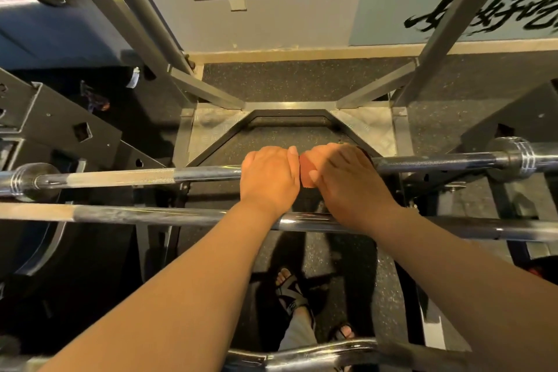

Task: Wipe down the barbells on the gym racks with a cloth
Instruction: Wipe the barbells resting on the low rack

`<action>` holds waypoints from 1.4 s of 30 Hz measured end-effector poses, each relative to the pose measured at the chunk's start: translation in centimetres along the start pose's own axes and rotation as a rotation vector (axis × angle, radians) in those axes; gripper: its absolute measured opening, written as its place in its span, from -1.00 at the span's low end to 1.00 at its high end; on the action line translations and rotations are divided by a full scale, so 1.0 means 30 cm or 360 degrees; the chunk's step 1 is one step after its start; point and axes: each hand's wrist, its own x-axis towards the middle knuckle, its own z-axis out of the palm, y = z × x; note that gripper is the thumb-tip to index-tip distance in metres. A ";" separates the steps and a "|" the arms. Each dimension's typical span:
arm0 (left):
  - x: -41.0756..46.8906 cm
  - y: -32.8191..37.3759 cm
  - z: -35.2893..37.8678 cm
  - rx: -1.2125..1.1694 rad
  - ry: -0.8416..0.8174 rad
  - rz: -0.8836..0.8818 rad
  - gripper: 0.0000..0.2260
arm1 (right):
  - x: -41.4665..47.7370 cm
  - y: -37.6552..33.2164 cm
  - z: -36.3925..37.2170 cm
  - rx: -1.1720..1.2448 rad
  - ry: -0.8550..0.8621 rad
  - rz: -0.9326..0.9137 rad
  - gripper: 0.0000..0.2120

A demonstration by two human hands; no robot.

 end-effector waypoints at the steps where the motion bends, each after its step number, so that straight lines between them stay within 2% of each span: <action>1: -0.002 -0.003 -0.002 -0.0008 0.0004 0.0017 -0.55 | -0.002 0.008 -0.010 -0.0007 -0.0038 0.0022 -0.56; 2: -0.001 -0.007 -0.005 -0.0022 0.0005 0.0043 -0.53 | 0.010 0.015 -0.019 -0.0021 -0.0058 0.0040 -0.56; 4: 0.008 -0.022 -0.001 -0.0001 -0.0039 0.0081 -0.49 | 0.053 0.005 -0.032 -0.0082 -0.0051 0.0081 -0.68; 6: 0.032 -0.026 -0.001 0.0123 -0.0134 0.0089 -0.52 | 0.082 -0.023 -0.031 -0.0157 -0.0024 0.0113 -0.81; 7: 0.047 -0.024 0.002 0.0186 -0.0171 0.0089 -0.54 | 0.090 -0.028 -0.022 -0.0191 0.0021 0.0115 -0.81; 12: 0.088 -0.022 0.010 0.0308 -0.0116 0.0112 -0.51 | 0.059 0.036 0.013 0.0129 0.0292 0.0087 -0.71; 14: 0.104 -0.031 0.011 0.0311 -0.0081 0.0150 -0.49 | 0.047 0.100 0.012 0.0077 0.0319 0.0103 -0.65; 16: 0.129 -0.034 0.012 0.0313 -0.0065 0.0149 -0.47 | 0.049 0.142 0.013 0.0038 0.0449 0.0246 -0.60; 19: 0.165 -0.020 0.014 0.0326 -0.0042 0.0092 -0.47 | 0.094 0.068 0.011 0.0049 0.0576 0.0473 -0.56; 22: 0.198 -0.014 0.007 0.0317 -0.0070 0.0066 -0.50 | 0.134 -0.030 0.026 -0.0006 0.0483 0.0212 -0.68; 24: 0.208 -0.014 0.002 0.0327 -0.0080 0.0051 -0.51 | 0.138 0.001 0.015 -0.0060 0.0399 0.0018 -0.79; 26: 0.209 -0.012 -0.001 0.0297 -0.0068 0.0049 -0.52 | 0.106 0.083 0.017 -0.0079 0.0384 -0.0016 -0.78; 29: 0.208 0.004 -0.010 0.0277 -0.0083 0.0027 -0.51 | 0.020 0.185 0.015 0.0030 0.0500 0.0298 -0.70; 32: 0.213 0.020 -0.013 0.0302 -0.0067 -0.0044 -0.47 | 0.063 0.118 0.004 0.0157 0.0514 0.0576 -0.73; 34: 0.214 0.024 -0.006 0.0326 -0.0053 -0.0083 -0.47 | 0.126 0.019 -0.001 0.0169 0.0441 0.0455 -0.81; 37: 0.213 0.027 -0.004 0.0350 -0.0024 -0.0107 -0.50 | 0.157 -0.041 0.018 0.0256 0.0480 0.0201 -0.93; 40: 0.213 0.027 -0.006 0.0380 -0.0021 -0.0065 -0.51 | 0.106 0.078 0.022 -0.0020 0.0380 -0.0037 -0.84; 42: 0.212 0.024 -0.008 0.0377 0.0000 -0.0036 -0.51 | 0.044 0.180 0.021 -0.0091 0.0399 -0.0052 -0.75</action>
